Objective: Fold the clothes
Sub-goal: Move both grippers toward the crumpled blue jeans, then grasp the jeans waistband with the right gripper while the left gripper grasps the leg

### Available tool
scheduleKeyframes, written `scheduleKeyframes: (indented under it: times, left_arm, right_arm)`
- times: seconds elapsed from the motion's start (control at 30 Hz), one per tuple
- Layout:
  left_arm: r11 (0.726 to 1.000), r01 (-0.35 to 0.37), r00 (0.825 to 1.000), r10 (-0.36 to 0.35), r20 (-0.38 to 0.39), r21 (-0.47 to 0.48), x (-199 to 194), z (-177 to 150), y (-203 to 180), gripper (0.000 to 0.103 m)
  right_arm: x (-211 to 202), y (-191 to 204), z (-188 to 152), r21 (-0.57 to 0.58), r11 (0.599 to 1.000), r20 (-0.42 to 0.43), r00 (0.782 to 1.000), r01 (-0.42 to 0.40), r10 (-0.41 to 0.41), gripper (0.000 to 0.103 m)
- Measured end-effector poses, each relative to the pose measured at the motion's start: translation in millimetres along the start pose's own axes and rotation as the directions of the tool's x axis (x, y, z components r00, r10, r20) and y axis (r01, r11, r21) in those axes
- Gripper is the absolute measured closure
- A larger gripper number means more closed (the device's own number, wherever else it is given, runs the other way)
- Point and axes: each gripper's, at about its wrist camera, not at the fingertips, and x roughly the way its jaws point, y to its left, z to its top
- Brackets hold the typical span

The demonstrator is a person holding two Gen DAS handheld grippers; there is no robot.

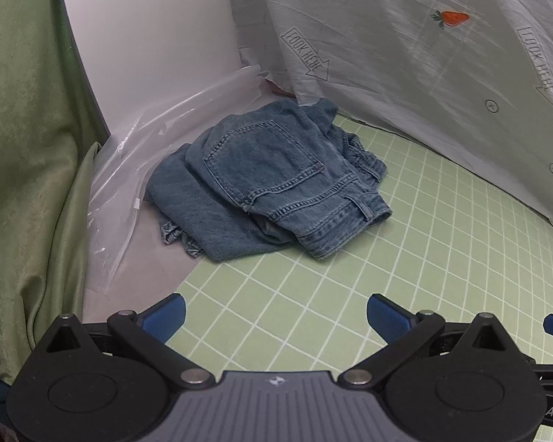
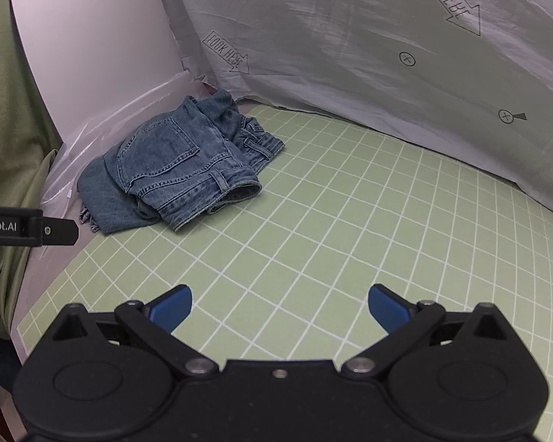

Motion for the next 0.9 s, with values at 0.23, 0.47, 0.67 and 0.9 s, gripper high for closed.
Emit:
scheduleKeyframes:
  times: [0.23,0.47,0.67,0.9]
  left_arm:
    - [0.998,-0.044,0.997,0.042,-0.058,-0.045,69,51,34,0.002]
    - [0.994,-0.034,0.988,0.018,-0.153,-0.101,151,93,56,0.03]
    - [0.994,-0.02,0.98,-0.003,-0.201,-0.11,191,99,50,0.044]
    - [0.995,0.032,0.981,-0.049,-0.187,-0.094,178,91,31,0.082]
  right_arm:
    - [69,7,52,-0.001,1.0,-0.012,1.0,-0.002,0.002,0.0]
    - [162,20,92,0.058,0.997,-0.08,0.995,-0.056,0.06,0.005]
    - [218,33,102,0.153,0.979,-0.145,0.977,-0.135,0.157,0.024]
    - [203,33,92,0.134,0.964,-0.072,0.968,-0.229,0.24,0.089]
